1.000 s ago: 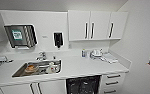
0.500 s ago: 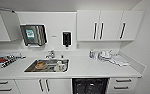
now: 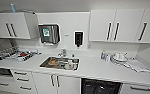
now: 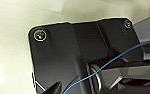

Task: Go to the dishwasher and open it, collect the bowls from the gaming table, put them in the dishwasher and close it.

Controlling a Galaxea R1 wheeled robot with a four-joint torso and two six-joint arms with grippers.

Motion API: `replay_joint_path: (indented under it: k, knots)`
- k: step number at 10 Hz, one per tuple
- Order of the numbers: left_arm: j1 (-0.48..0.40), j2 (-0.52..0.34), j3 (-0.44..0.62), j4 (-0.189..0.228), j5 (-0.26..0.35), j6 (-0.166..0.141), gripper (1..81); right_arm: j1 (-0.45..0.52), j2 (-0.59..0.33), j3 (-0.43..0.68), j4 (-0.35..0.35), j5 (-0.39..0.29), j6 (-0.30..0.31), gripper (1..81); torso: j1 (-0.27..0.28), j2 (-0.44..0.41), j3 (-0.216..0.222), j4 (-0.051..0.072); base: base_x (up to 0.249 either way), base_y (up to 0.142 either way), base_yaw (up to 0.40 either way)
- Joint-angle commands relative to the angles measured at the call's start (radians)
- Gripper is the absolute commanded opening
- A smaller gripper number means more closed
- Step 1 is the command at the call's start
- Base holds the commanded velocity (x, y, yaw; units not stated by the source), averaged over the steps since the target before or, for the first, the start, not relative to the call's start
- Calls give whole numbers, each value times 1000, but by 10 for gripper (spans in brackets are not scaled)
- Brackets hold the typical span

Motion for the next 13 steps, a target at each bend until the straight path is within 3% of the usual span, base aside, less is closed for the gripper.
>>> replay_joint_path:
  k: [1,4,12,13]
  knots:
    - [-44,-6,2,-10,31,-1,811,51,-3,-7,-6,-33,-3,811,0,0,0,0,0,0,358]
    - [-44,-8,2,-7,8,1,811,52,18,-2,-14,-105,-6,811,0,0,0,0,0,0,358]
    - [-47,-17,2,-8,-4,1,811,46,23,-5,-2,-103,-2,811,0,0,0,0,0,0,358]
    - [-47,-18,2,-8,-3,1,811,29,26,-5,33,-100,-6,811,0,0,0,0,0,0,358]
